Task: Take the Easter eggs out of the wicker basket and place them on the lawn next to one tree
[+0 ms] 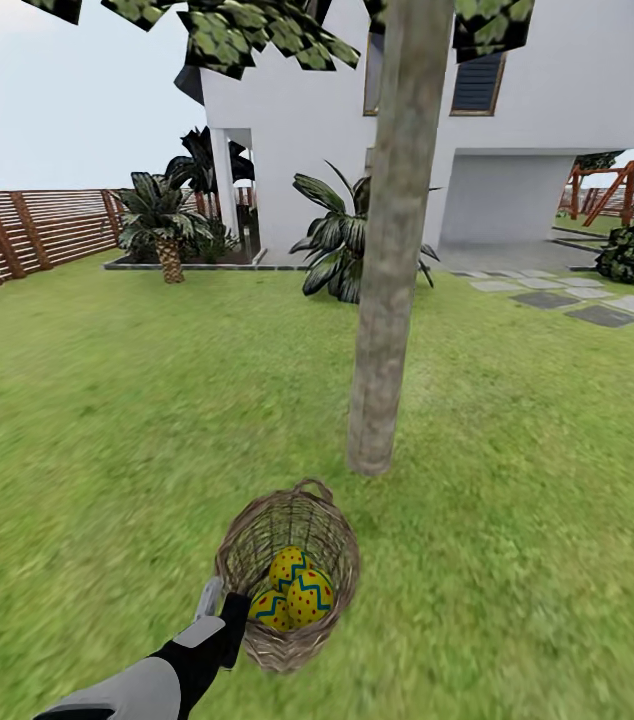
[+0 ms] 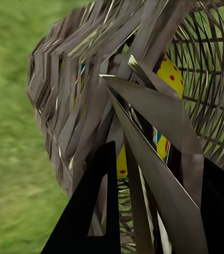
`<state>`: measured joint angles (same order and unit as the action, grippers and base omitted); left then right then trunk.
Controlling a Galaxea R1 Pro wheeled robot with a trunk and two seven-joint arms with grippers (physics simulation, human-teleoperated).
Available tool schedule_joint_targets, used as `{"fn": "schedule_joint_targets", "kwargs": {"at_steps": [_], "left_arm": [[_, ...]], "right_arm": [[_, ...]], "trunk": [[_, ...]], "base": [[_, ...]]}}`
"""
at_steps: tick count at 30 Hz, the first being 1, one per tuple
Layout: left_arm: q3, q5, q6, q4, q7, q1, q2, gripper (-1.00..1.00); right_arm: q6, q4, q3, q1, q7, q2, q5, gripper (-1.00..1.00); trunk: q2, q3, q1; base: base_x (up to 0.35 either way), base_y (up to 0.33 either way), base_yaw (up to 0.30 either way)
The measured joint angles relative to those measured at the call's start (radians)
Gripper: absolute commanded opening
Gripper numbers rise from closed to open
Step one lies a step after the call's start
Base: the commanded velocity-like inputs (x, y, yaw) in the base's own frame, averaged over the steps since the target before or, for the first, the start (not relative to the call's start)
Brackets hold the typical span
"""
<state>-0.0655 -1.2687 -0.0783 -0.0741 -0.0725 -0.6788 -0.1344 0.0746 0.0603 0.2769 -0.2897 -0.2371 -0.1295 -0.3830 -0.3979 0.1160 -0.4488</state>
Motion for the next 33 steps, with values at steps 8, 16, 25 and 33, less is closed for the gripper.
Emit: {"fn": "schedule_joint_targets", "kwargs": {"at_steps": [8,16,25,33], "left_arm": [[0.0,0.0,0.0,0.0,0.0,0.0,0.0,-1.0],[0.0,0.0,0.0,0.0,0.0,0.0,0.0,-1.0],[0.0,0.0,0.0,0.0,0.0,0.0,0.0,-1.0],[0.002,0.0,0.0,0.0,0.0,0.0,-0.005,-1.0]], "right_arm": [[0.0,0.0,0.0,0.0,0.0,0.0,-0.001,1.0],[0.006,-0.005,0.001,0.0,-0.001,-0.001,0.006,1.0],[0.005,-0.004,0.0,0.0,0.0,-0.007,-0.001,1.0],[-0.026,-0.296,0.073,-0.006,-0.195,-0.065,0.014,1.0]], "trunk": [[0.0,0.0,0.0],[0.0,0.0,0.0],[0.0,0.0,0.0],[0.0,0.0,0.0]], "base": [[0.336,0.0,0.0],[0.336,0.0,0.0],[0.336,0.0,0.0],[0.336,0.0,0.0]]}}
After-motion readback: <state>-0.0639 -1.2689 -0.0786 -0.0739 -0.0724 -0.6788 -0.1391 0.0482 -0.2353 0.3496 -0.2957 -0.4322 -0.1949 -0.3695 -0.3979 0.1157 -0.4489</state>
